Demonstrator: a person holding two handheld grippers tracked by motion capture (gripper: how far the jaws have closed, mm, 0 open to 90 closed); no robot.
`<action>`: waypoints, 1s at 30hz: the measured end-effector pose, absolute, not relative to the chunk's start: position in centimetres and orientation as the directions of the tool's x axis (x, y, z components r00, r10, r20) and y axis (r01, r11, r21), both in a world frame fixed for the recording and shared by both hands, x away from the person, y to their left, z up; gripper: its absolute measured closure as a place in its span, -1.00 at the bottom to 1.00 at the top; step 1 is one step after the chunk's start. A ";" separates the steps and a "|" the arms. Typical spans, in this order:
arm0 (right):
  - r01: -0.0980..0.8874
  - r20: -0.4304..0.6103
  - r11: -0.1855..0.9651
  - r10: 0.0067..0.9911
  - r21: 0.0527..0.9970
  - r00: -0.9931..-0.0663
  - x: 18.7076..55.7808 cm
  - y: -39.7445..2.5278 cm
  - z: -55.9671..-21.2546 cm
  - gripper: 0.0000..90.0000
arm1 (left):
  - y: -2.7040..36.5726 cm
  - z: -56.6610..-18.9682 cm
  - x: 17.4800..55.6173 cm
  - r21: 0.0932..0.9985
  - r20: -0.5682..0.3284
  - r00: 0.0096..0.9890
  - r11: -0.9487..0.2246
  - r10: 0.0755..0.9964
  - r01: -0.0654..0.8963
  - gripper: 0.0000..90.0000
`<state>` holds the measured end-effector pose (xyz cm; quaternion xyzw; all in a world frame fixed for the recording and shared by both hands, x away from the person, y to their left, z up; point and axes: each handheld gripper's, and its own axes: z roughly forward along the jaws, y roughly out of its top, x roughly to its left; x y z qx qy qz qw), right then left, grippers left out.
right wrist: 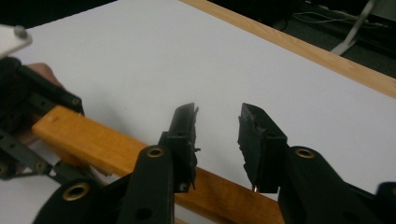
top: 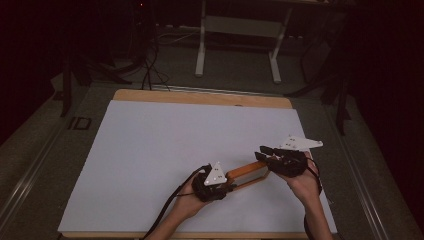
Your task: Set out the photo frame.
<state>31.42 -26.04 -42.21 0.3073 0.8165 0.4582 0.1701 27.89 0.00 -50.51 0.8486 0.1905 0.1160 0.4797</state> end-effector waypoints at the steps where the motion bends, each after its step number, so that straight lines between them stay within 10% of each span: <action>1: 0.344 0.002 0.391 0.657 0.854 -0.754 31.4 -26.1 -42.2 0.44 | 0.2 -50.3 28.0 0.863 0.011 0.901 -0.460 0.434 0.211 0.53; 30: 0.277 0.039 0.363 0.544 0.890 -0.838 30.7 -26.5 -42.0 0.35 | 2.9 -40.3 31.1 0.843 0.070 0.946 -0.525 0.316 0.113 0.53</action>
